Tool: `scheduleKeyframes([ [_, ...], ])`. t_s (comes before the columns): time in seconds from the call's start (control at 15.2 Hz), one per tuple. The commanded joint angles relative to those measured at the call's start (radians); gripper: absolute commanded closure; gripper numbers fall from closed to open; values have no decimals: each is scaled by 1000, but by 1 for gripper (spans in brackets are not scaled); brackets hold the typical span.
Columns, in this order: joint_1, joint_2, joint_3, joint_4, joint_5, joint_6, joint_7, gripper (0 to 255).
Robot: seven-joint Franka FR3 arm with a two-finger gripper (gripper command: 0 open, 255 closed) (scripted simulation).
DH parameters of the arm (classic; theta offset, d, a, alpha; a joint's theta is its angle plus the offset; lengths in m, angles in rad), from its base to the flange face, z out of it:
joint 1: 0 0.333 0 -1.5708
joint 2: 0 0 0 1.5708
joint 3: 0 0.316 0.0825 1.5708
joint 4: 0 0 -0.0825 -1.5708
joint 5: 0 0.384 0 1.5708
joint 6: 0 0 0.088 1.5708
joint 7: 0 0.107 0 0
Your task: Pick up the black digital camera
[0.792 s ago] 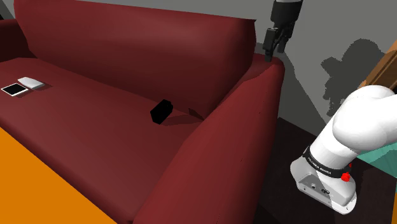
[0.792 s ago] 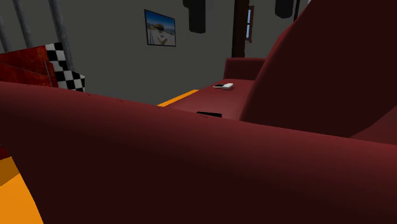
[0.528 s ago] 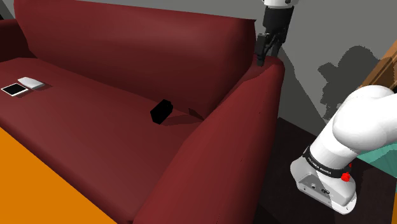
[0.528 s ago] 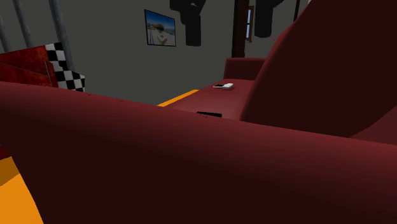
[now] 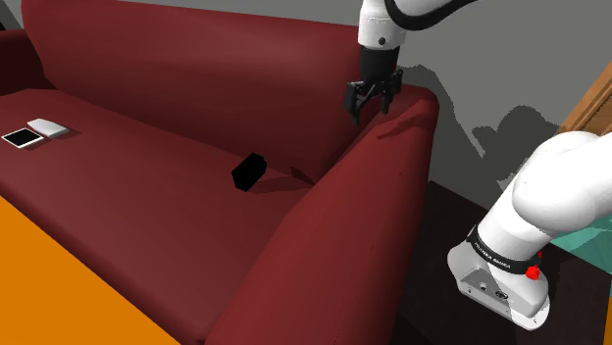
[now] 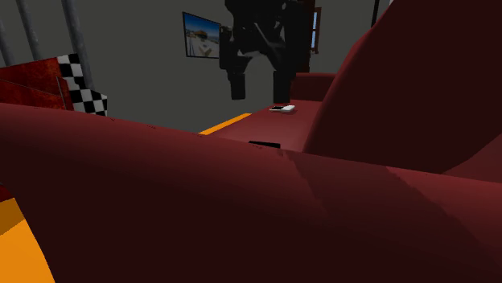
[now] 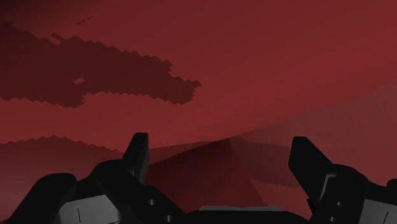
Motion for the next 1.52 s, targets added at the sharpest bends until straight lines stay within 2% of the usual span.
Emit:
scheduleKeyframes([
  [0.0, -6, 58, 39, 21, 11, 47, 74, 0],
  [0.4, -12, 273, 131, 105, -15, 193, 307, 0],
  [0.86, -26, 562, 208, 275, -141, 307, 597, 0],
  [1.12, -6, 735, 213, 407, -242, 334, 761, 0],
  [1.45, 53, 945, 178, 606, -350, 331, 931, 0],
])
